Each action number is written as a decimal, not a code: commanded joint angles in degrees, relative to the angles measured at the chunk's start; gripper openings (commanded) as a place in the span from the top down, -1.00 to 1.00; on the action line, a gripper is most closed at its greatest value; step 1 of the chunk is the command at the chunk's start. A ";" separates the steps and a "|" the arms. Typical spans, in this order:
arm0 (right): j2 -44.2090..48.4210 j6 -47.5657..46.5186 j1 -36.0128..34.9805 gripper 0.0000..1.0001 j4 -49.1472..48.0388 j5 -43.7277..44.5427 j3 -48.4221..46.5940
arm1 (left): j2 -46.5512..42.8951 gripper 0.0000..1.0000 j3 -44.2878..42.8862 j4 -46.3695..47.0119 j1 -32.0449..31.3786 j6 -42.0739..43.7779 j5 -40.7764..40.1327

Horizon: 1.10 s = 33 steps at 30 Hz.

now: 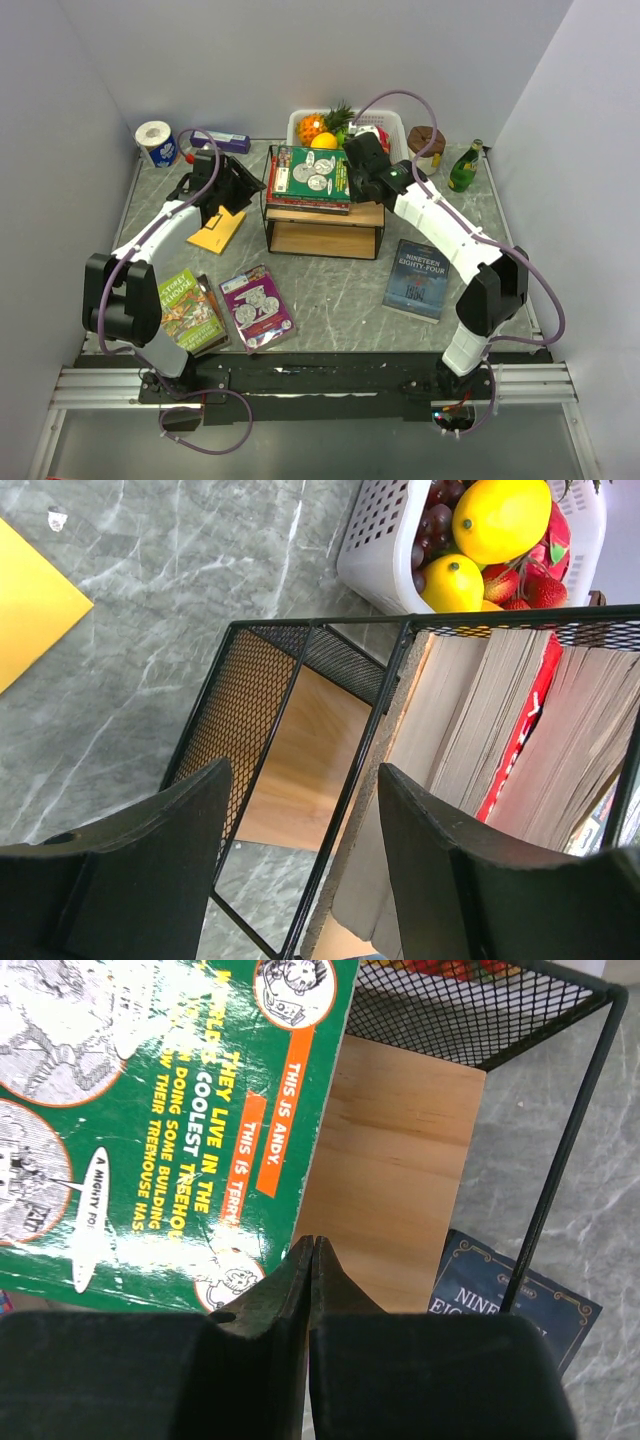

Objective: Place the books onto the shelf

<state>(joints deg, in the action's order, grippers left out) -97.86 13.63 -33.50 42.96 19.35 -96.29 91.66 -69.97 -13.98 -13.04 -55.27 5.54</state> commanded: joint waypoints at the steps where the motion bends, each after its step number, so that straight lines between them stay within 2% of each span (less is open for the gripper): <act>1: -0.66 0.43 -0.25 0.90 -1.48 -1.16 -3.02 | -0.08 -0.31 -0.51 2.55 0.03 -0.37 1.58; 24: -2.25 0.44 -1.22 0.90 -0.33 -0.90 -5.58 | -0.25 -0.30 -0.95 0.97 0.03 0.33 0.79; 28: -0.05 0.44 -1.05 0.88 1.68 4.01 -6.19 | -1.39 -0.31 -1.83 -2.19 0.73 1.03 -3.25; 31: 5.65 0.96 -0.87 0.71 0.20 6.66 -3.91 | -4.11 -0.34 -0.96 -5.18 3.54 0.16 -5.36; 32: 9.41 1.14 -0.87 0.50 -0.59 5.79 -1.64 | -6.03 -0.36 -0.52 -5.62 4.42 -0.10 -5.36; 33: 11.36 1.57 -1.04 0.38 -1.29 5.17 -0.31 | -7.01 -0.38 -0.08 -6.75 6.16 -0.37 -5.28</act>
<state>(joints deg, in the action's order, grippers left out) -98.70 14.04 -34.24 43.94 21.91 -98.74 90.98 -69.97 -17.21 -11.33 -55.18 3.16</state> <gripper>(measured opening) 0.211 0.675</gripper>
